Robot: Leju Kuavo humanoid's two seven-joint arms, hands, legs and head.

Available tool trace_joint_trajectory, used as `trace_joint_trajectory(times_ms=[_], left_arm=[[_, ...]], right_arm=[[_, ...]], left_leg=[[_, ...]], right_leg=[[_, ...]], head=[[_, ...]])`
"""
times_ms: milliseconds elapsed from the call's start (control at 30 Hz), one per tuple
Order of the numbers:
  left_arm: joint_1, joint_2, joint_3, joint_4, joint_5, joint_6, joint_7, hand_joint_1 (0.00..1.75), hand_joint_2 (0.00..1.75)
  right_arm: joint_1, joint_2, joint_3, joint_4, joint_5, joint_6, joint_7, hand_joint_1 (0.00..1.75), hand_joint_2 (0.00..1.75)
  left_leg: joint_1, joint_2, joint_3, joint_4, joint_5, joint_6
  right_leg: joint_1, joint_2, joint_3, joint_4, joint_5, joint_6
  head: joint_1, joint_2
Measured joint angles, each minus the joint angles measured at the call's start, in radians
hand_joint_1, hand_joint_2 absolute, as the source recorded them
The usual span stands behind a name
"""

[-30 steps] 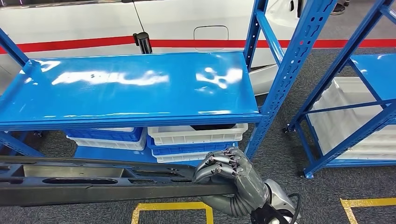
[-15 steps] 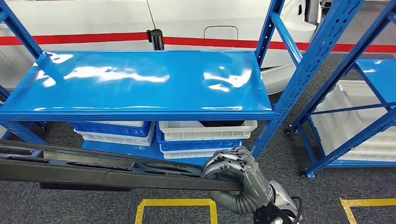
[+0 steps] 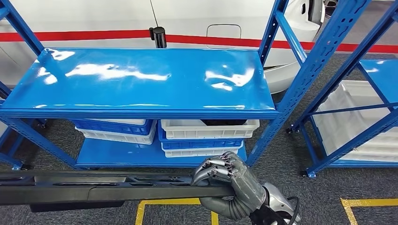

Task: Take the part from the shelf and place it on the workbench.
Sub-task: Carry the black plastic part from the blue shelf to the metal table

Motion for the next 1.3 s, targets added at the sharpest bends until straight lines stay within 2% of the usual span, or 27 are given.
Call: trace_joint_trajectory(times_ms=[33, 67, 133, 167, 200, 300, 367, 400, 467, 500, 533, 567, 667, 767, 833, 867, 900, 967, 1000, 1033, 1067, 1100, 1133, 1167, 1200, 1233, 1300], left_arm=[[0.001, -0.001, 0.000, 0.000, 0.000, 0.002, 0.002, 0.00, 1.75], [0.001, -0.003, 0.000, 0.000, 0.000, 0.002, 0.003, 0.00, 1.75], [0.001, -0.004, 0.000, 0.000, -0.002, 0.002, 0.006, 0.00, 1.75], [0.001, -0.004, 0.000, 0.000, -0.003, 0.003, 0.008, 0.00, 1.75], [0.001, -0.004, 0.000, 0.000, -0.004, 0.007, 0.009, 0.00, 1.75], [0.001, -0.004, 0.000, 0.000, -0.003, 0.020, 0.011, 0.00, 1.75], [0.001, -0.003, 0.000, 0.000, 0.000, 0.026, 0.008, 0.00, 1.75], [0.001, -0.003, 0.000, 0.000, 0.002, 0.028, 0.006, 0.00, 1.75], [0.001, -0.002, 0.000, 0.000, 0.004, 0.031, -0.001, 0.00, 1.75], [0.000, -0.002, 0.000, 0.000, 0.004, 0.031, -0.003, 0.00, 1.75], [0.000, -0.002, 0.000, 0.000, 0.004, 0.031, -0.005, 0.00, 1.75], [0.000, -0.002, 0.000, 0.000, 0.004, 0.031, -0.006, 0.00, 1.75], [0.000, -0.001, 0.000, 0.000, 0.004, 0.031, -0.006, 0.00, 1.75], [0.001, -0.001, 0.000, 0.000, 0.004, 0.032, -0.007, 0.00, 1.75], [0.003, -0.003, 0.000, 0.000, 0.005, 0.032, -0.009, 0.00, 1.75], [0.004, -0.004, 0.000, 0.001, 0.005, 0.032, -0.011, 0.00, 1.75], [0.004, -0.006, 0.000, 0.001, 0.005, 0.032, -0.011, 0.00, 1.75], [0.004, -0.009, 0.000, 0.001, 0.004, 0.032, -0.011, 0.00, 1.75], [0.004, -0.010, 0.000, 0.001, 0.003, 0.032, -0.011, 0.00, 1.75], [0.004, -0.010, 0.000, 0.001, 0.003, 0.032, -0.011, 0.00, 1.75], [0.004, -0.011, 0.000, 0.001, 0.003, 0.032, -0.011, 0.00, 1.75], [0.004, -0.011, 0.000, 0.001, 0.002, 0.032, -0.011, 0.00, 1.75], [0.004, -0.011, 0.000, 0.001, 0.002, 0.032, -0.011, 0.00, 1.75], [0.003, -0.011, 0.000, 0.001, 0.001, 0.032, -0.011, 0.00, 1.75], [0.003, -0.011, 0.000, 0.001, 0.000, 0.032, -0.011, 0.00, 1.75], [0.002, -0.011, 0.000, 0.001, -0.002, 0.032, -0.011, 0.00, 1.75], [0.002, -0.010, -0.001, 0.001, -0.004, 0.032, -0.011, 0.00, 1.75]], right_arm=[[-0.002, 0.001, -0.002, 0.004, 0.001, 0.006, 0.000, 1.75, 1.75], [-0.004, 0.001, -0.004, 0.007, 0.002, 0.010, 0.000, 1.75, 1.75], [-0.012, 0.002, -0.006, 0.013, 0.002, 0.017, -0.002, 1.75, 1.75], [-0.016, 0.002, -0.007, 0.016, 0.002, 0.020, -0.004, 1.75, 1.75], [-0.020, 0.002, -0.007, 0.019, 0.002, 0.024, -0.006, 1.75, 1.75], [-0.035, 0.002, -0.009, 0.031, 0.001, 0.037, -0.012, 1.75, 1.75], [-0.052, 0.005, -0.011, 0.041, 0.000, 0.044, -0.013, 1.75, 1.75], [-0.060, 0.007, -0.011, 0.047, -0.001, 0.046, -0.013, 1.75, 1.75], [-0.075, 0.012, -0.012, 0.062, -0.003, 0.051, -0.015, 1.75, 1.75], [-0.081, 0.014, -0.012, 0.071, -0.005, 0.053, -0.016, 1.75, 1.75], [-0.085, 0.016, -0.012, 0.080, -0.007, 0.055, -0.017, 1.75, 1.75], [-0.090, 0.017, -0.012, 0.088, -0.009, 0.057, -0.019, 1.75, 1.75], [-0.099, 0.020, -0.012, 0.101, -0.015, 0.061, -0.024, 1.75, 1.75], [-0.103, 0.023, -0.012, 0.106, -0.016, 0.061, -0.025, 1.75, 1.75], [-0.107, 0.027, -0.011, 0.116, -0.016, 0.063, -0.026, 1.75, 1.75], [-0.109, 0.029, -0.010, 0.122, -0.016, 0.063, -0.027, 1.75, 1.75], [-0.108, 0.028, -0.010, 0.123, -0.015, 0.063, -0.027, 1.75, 1.75], [-0.105, 0.026, -0.010, 0.125, -0.013, 0.062, -0.027, 1.75, 1.75], [-0.103, 0.024, -0.010, 0.126, -0.013, 0.062, -0.027, 1.75, 1.75], [-0.100, 0.023, -0.010, 0.127, -0.013, 0.062, -0.027, 1.75, 1.75], [-0.099, 0.021, -0.010, 0.128, -0.013, 0.062, -0.027, 1.75, 1.75], [-0.098, 0.019, -0.010, 0.128, -0.013, 0.062, -0.027, 1.75, 1.75], [-0.098, 0.018, -0.011, 0.128, -0.013, 0.062, -0.027, 1.75, 1.75], [-0.098, 0.018, -0.012, 0.128, -0.013, 0.061, -0.026, 1.75, 1.75], [-0.098, 0.017, -0.013, 0.128, -0.013, 0.060, -0.026, 1.75, 1.75], [-0.097, 0.017, -0.014, 0.128, -0.012, 0.058, -0.025, 1.75, 1.75], [-0.095, 0.016, -0.017, 0.128, -0.010, 0.052, -0.023, 1.75, 1.75]], left_leg=[[0.000, -0.001, -0.001, 0.001, 0.001, -0.002], [0.002, -0.002, -0.002, 0.002, 0.001, -0.005], [0.005, -0.004, -0.003, 0.008, -0.001, -0.016], [0.005, -0.004, -0.006, 0.013, -0.004, -0.024], [0.004, -0.005, -0.008, 0.017, -0.006, -0.033], [0.007, -0.005, -0.015, 0.024, -0.007, -0.050], [0.013, -0.005, -0.032, 0.063, -0.038, -0.061], [0.014, -0.005, -0.053, 0.111, -0.070, -0.065], [0.014, -0.005, -0.115, 0.247, -0.139, -0.069], [0.014, -0.006, -0.139, 0.300, -0.158, -0.068], [0.014, -0.006, -0.146, 0.320, -0.157, -0.065], [0.013, -0.006, -0.133, 0.299, -0.137, -0.059], [0.008, -0.007, -0.061, 0.166, -0.062, -0.039], [0.002, -0.005, -0.035, 0.116, -0.046, -0.030], [-0.001, 0.000, -0.011, 0.049, -0.021, -0.015], [-0.002, 0.003, -0.002, 0.018, -0.007, -0.006], [0.000, 0.004, -0.006, 0.009, 0.004, -0.002], [0.000, 0.006, -0.022, 0.008, 0.015, 0.000], [0.000, 0.006, -0.031, 0.009, 0.021, -0.002], [0.001, 0.007, -0.039, 0.010, 0.027, -0.005], [0.002, 0.007, -0.048, 0.012, 0.032, -0.008], [0.005, 0.007, -0.056, 0.016, 0.036, -0.012], [0.007, 0.007, -0.064, 0.022, 0.039, -0.017], [0.009, 0.006, -0.072, 0.029, 0.042, -0.022], [0.009, 0.005, -0.079, 0.036, 0.045, -0.028], [0.007, 0.004, -0.085, 0.042, 0.048, -0.034], [0.007, 0.003, -0.092, 0.047, 0.056, -0.046]], right_leg=[[0.000, 0.000, 0.002, 0.011, -0.002, 0.005], [-0.002, 0.000, 0.026, -0.025, 0.012, 0.013], [-0.005, 0.000, 0.110, -0.174, 0.057, 0.026], [-0.004, 0.002, 0.144, -0.237, 0.073, 0.025], [-0.002, 0.003, 0.163, -0.273, 0.080, 0.018], [0.002, 0.008, 0.165, -0.280, 0.085, -0.009], [0.001, 0.008, 0.162, -0.281, 0.089, -0.025], [0.002, 0.007, 0.160, -0.281, 0.091, -0.031], [0.009, 0.007, 0.154, -0.281, 0.094, -0.041], [0.014, 0.006, 0.151, -0.281, 0.096, -0.045], [0.018, 0.006, 0.150, -0.281, 0.097, -0.047], [0.023, 0.007, 0.149, -0.281, 0.098, -0.049], [0.033, 0.008, 0.150, -0.281, 0.101, -0.052], [0.035, 0.008, 0.148, -0.280, 0.103, -0.050], [0.039, 0.005, 0.137, -0.271, 0.102, -0.039], [0.040, 0.004, 0.125, -0.251, 0.088, -0.035], [0.039, 0.004, 0.107, -0.210, 0.061, -0.034], [0.030, 0.005, 0.059, -0.082, -0.011, -0.035], [0.025, 0.005, 0.042, -0.024, -0.037, -0.031], [0.019, 0.005, 0.040, 0.003, -0.048, -0.022], [0.014, 0.005, 0.058, -0.010, -0.042, -0.010], [0.008, 0.005, 0.095, -0.061, -0.025, 0.003], [0.002, 0.004, 0.144, -0.139, -0.006, 0.015], [0.001, 0.006, 0.188, -0.206, 0.010, 0.021], [0.002, 0.008, 0.214, -0.251, 0.022, 0.022], [0.005, 0.012, 0.223, -0.274, 0.025, 0.017], [0.007, 0.015, 0.207, -0.271, 0.033, 0.003]], head=[[0.000, 0.000], [0.000, 0.000], [0.001, 0.000], [0.001, 0.000], [0.001, 0.000], [0.000, 0.000], [-0.001, 0.000], [-0.002, 0.000], [-0.004, 0.000], [-0.004, 0.000], [-0.004, 0.000], [-0.004, 0.000], [-0.004, 0.000], [-0.004, 0.000], [-0.003, 0.000], [-0.002, 0.000], [0.000, 0.000], [0.002, 0.000], [0.003, 0.000], [0.003, 0.000], [0.003, 0.000], [0.003, 0.000], [0.003, 0.000], [0.003, 0.000], [0.003, 0.000], [0.003, 0.000], [0.001, 0.000]])
